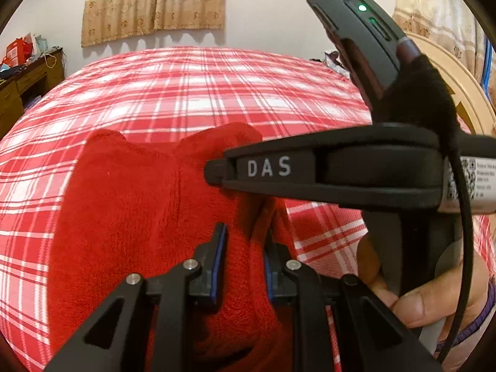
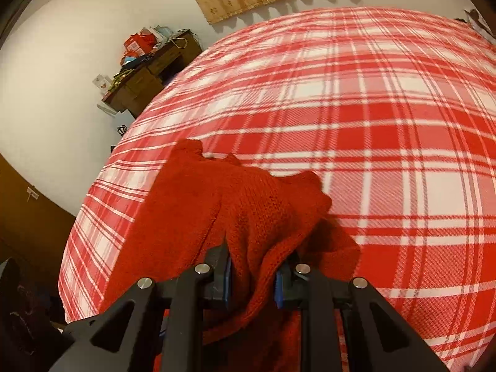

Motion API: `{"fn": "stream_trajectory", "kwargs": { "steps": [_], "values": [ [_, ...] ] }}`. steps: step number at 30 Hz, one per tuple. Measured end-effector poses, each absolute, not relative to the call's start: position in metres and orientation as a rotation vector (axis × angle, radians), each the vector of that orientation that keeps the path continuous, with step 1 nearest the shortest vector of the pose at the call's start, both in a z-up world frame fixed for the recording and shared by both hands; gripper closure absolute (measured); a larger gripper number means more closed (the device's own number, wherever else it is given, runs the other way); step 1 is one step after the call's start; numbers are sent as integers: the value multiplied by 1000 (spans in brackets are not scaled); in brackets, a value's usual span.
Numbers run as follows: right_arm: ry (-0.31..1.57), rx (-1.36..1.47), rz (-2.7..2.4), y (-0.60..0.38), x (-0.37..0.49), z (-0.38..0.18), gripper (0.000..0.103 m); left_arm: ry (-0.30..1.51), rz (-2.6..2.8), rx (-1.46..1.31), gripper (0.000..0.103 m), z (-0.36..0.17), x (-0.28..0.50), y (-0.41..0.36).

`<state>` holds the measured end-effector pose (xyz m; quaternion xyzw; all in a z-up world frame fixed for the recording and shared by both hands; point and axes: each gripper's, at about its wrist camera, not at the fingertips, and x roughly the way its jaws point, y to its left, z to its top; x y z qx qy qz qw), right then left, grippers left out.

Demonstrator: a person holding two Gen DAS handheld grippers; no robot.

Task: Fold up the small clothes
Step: 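Lay the folded bundle down and open the left gripper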

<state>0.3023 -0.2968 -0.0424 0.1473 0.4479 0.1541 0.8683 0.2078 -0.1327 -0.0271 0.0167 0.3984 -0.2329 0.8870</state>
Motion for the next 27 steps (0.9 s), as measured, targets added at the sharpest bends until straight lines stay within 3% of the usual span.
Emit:
{"fn": "stream_trajectory", "kwargs": {
  "steps": [10, 13, 16, 22, 27],
  "values": [
    [942, 413, 321, -316, 304, -68, 82, 796, -506, 86, 81, -30, 202, -142],
    [944, 467, 316, -325, 302, -69, 81, 801, -553, 59, 68, -26, 196, -132],
    [914, 484, 276, -331, 293, -61, 68, 801, -597, 56, 54, -21, 183, -114],
    [792, 615, 194, -357, 234, -36, 66, 779, -663, 32, 31, -14, 136, -70],
    [722, 572, 253, -334, 163, -13, 66, 730, -598, 46, 29, -11, 107, -27]
  ]
}}
